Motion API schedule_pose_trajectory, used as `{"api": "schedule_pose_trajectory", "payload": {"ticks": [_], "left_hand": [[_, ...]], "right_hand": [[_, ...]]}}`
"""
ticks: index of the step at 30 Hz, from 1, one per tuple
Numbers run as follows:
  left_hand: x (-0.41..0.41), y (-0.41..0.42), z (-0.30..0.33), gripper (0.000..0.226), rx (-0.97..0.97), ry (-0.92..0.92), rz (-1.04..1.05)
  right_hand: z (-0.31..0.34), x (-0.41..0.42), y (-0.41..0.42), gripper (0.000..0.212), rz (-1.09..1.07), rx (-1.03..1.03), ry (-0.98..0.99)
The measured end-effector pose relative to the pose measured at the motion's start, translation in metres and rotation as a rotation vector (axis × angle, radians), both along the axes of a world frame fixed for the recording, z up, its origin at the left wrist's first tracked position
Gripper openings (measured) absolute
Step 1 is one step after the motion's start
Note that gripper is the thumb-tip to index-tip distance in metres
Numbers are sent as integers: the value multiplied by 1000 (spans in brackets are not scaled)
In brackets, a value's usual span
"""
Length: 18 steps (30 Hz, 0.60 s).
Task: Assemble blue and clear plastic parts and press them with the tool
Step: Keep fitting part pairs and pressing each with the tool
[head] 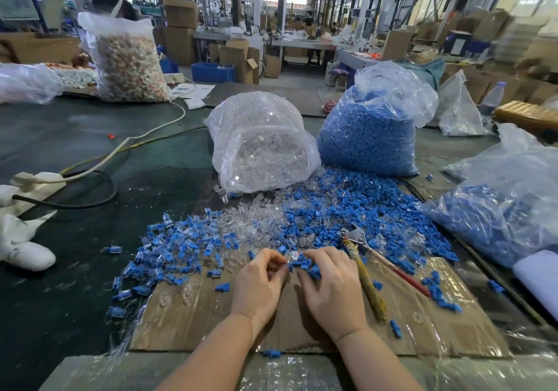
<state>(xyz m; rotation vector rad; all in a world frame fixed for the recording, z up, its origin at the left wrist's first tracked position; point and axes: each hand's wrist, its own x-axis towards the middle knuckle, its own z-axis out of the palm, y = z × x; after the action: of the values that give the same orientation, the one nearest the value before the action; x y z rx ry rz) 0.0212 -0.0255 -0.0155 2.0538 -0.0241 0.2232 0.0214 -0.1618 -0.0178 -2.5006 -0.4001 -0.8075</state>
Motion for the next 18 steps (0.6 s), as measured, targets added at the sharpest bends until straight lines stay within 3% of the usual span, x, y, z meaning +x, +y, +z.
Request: {"api": "schedule_pose_trajectory", "payload": {"ticks": [4,8,12,18], "left_hand": [[0,-1,2,27,-9,12,10],[2,-2,4,23,-13,40,21],[8,-2,9,16,-39,94,39],[11,-2,15,11,-139,173,56]], "right_hand": [[5,1,-17,29,-338,-65,97],[12,6,-38,60,-686,-262,506],[11,11,-49,72,-701,-294,737],[18,9,-46,58,-676,-441,632]]}}
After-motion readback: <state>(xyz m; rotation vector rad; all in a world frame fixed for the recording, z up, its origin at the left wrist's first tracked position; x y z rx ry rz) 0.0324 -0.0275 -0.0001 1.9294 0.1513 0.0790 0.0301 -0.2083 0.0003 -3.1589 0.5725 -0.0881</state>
